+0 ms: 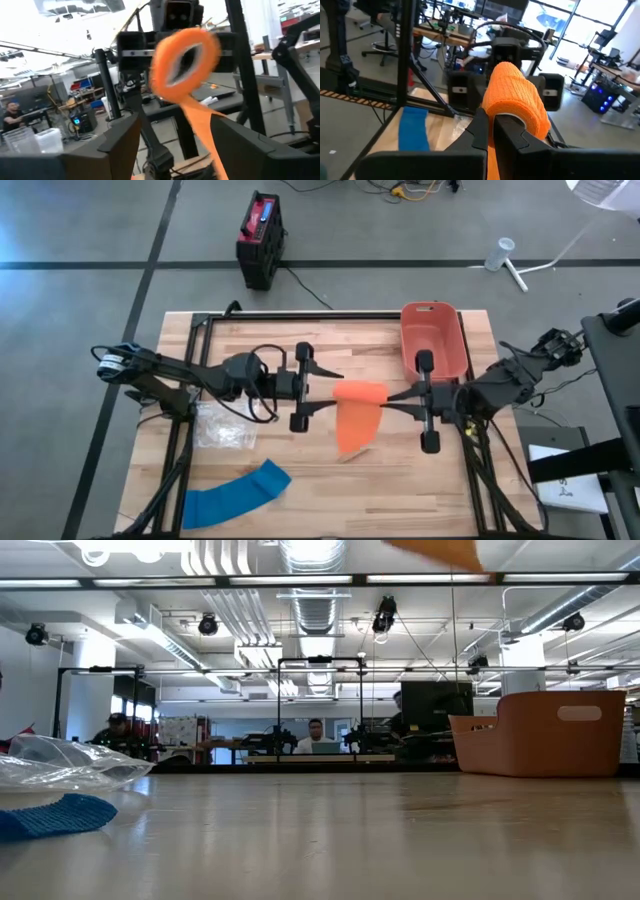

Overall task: Roll bandage
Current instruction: Roll the orange bandage

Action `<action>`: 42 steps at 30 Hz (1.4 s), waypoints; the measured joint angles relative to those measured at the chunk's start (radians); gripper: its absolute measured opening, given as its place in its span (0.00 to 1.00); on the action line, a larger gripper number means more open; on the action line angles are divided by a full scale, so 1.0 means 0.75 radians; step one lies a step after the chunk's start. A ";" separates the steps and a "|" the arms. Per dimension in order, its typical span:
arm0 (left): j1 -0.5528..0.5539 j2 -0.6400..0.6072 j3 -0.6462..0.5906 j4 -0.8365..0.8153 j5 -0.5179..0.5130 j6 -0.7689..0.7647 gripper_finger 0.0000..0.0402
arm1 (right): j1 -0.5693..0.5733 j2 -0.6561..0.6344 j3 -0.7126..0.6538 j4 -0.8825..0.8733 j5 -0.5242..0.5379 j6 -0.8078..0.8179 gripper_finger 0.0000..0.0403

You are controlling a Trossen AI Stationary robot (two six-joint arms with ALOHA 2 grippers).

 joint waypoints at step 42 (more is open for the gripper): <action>0.025 0.305 0.138 0.222 -0.045 -0.125 0.48 | -0.036 0.022 -0.009 -0.023 -0.053 -0.004 0.01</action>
